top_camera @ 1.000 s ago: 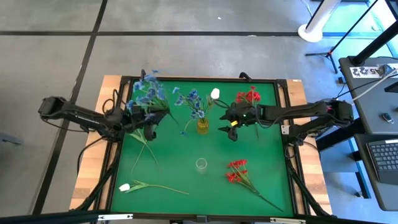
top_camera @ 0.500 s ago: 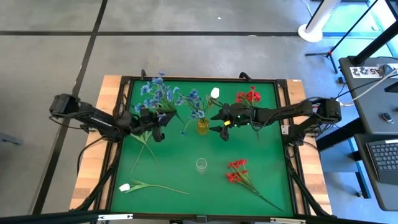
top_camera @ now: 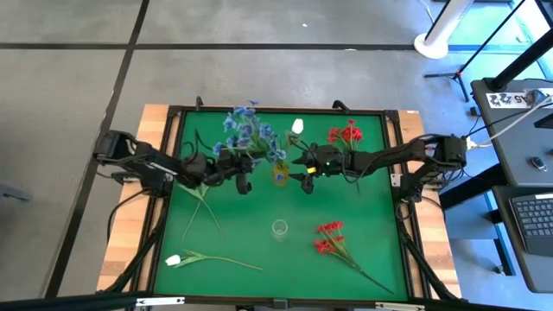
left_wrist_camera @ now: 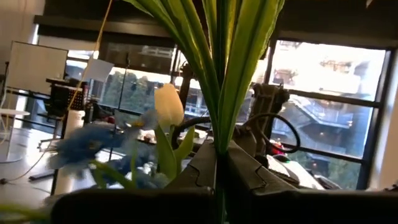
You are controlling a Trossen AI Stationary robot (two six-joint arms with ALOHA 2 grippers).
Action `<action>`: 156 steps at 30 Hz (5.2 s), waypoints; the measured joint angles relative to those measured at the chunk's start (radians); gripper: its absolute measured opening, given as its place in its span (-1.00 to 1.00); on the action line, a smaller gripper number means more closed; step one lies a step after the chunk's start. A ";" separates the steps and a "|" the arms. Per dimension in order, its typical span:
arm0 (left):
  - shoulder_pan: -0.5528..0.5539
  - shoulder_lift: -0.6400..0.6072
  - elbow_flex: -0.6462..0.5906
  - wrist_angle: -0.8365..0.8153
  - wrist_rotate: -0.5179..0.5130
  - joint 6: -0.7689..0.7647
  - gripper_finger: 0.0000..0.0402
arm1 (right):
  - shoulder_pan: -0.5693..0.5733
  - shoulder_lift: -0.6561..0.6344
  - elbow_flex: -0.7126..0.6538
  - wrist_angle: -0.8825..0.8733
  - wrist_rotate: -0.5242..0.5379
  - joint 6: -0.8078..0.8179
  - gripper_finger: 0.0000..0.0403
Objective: Sort flowers into vase by color
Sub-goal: Put the blue flowers into the yellow flower vase, then put the bottom red flowers into the transparent flower vase
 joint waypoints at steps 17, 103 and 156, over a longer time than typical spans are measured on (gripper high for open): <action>0.025 0.135 0.069 -0.025 -0.090 0.065 -0.99 | 0.000 0.007 0.000 0.028 0.000 -0.003 0.30; -0.056 -0.247 0.099 -1.110 -0.251 -0.171 0.20 | -0.001 0.001 0.001 -0.010 -0.003 -0.035 0.30; -0.604 -0.558 0.042 -1.665 -0.274 -0.842 0.08 | 0.815 -0.461 0.052 -1.064 0.400 0.844 0.30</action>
